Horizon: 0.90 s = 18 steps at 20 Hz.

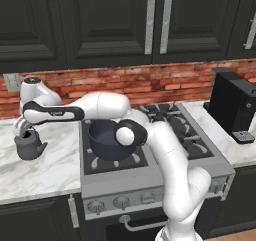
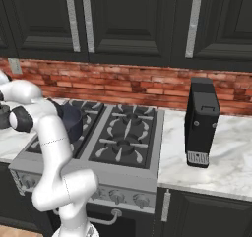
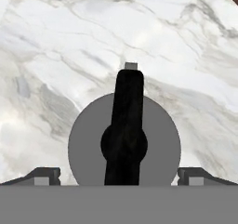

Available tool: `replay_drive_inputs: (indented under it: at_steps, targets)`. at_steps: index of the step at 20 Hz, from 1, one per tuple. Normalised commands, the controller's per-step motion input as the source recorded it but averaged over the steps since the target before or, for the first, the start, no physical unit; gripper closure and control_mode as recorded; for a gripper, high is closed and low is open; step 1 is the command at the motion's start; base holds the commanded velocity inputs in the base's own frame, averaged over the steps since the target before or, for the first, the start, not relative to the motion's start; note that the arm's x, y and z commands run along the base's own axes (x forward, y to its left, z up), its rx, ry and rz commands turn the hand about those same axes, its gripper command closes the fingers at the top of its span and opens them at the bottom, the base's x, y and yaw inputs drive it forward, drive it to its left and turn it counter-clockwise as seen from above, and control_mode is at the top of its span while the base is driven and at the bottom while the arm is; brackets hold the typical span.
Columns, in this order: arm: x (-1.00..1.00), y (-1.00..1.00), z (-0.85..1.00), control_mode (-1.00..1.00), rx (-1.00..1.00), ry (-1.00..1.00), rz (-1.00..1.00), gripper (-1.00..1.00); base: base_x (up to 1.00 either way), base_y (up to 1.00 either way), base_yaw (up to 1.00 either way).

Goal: Pick the kettle from the counter and place it on a stove burner. Then turn the burner on.

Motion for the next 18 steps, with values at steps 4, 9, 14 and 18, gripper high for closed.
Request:
replay_drive_inputs:
  at_steps: [4, 9, 14, 18]
  targets:
    - [0.11, 0.14, -0.22, -1.0, 0.0, 0.0, 0.0, -1.0, 0.0, 0.0, 0.0]
    - [0.06, 0.1, -0.15, -1.0, 0.0, 0.0, 0.0, 1.0, 0.0, 0.0, 0.0]
    - [0.0, 0.0, 0.0, -1.0, 0.0, 0.0, 0.0, 1.0, 0.0, 0.0, 0.0]
    - [-0.07, 0.0, 0.02, -1.0, 0.0, -0.06, 0.0, 1.0, 0.0, 0.0, 0.0]
